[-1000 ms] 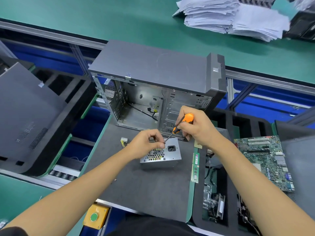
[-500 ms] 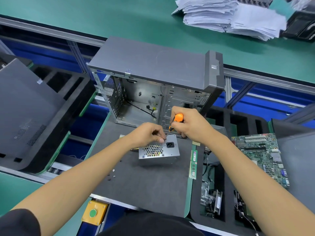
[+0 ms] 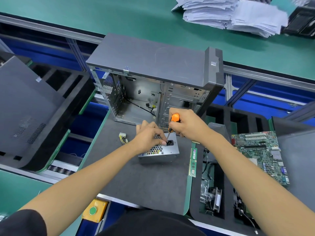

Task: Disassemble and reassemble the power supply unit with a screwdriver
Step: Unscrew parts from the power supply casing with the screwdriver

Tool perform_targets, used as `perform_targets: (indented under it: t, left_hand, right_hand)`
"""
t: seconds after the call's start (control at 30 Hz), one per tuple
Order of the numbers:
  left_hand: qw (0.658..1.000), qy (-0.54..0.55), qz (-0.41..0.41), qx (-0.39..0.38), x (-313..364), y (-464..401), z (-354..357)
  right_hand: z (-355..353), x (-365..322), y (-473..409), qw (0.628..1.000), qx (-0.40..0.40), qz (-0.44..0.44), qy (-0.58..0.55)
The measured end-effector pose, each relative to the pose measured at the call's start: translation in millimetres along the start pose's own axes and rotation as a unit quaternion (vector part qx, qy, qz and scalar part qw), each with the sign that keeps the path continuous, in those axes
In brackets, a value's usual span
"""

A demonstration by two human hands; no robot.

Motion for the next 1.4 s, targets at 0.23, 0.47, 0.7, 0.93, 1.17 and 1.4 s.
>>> perform_targets:
  t: [0.23, 0.47, 0.7, 0.93, 1.17, 1.4]
  left_hand:
    - [1.000, 0.013, -0.014, -0.007, -3, 2, 1]
    - [0.999, 0.015, -0.005, -0.032, -2, 2, -2]
    - [0.997, 0.001, 0.030, -0.064, -1, 0, -9]
    - [0.992, 0.048, 0.055, -0.099, -11, -7, -5]
    - [0.952, 0.226, -0.003, -0.207, -18, -35, -9]
    - [0.934, 0.122, -0.047, -0.333, -12, -59, 13]
  right_hand:
    - [0, -6, -5, 1.000, 0.000, 0.001, 0.022]
    - [3, -8, -11, 1.000, 0.014, 0.007, 0.002]
    - [7, -5, -14, 1.000, 0.013, 0.015, 0.019]
    - [7, -5, -15, 0.994, -0.002, 0.021, 0.107]
    - [2, -4, -14, 0.988, -0.011, 0.007, 0.152]
    - [3, -8, -13, 0.996, -0.022, -0.025, 0.079]
Point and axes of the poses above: each hand's wrist, its own y-axis away from the middle knuckle, its own z-axis out of the palm, x = y × z, the point moved 4 cm from there along -y, towards the middle knuckle, and after that the axes turned 12 degrees about -x, right-handed, at the moved point
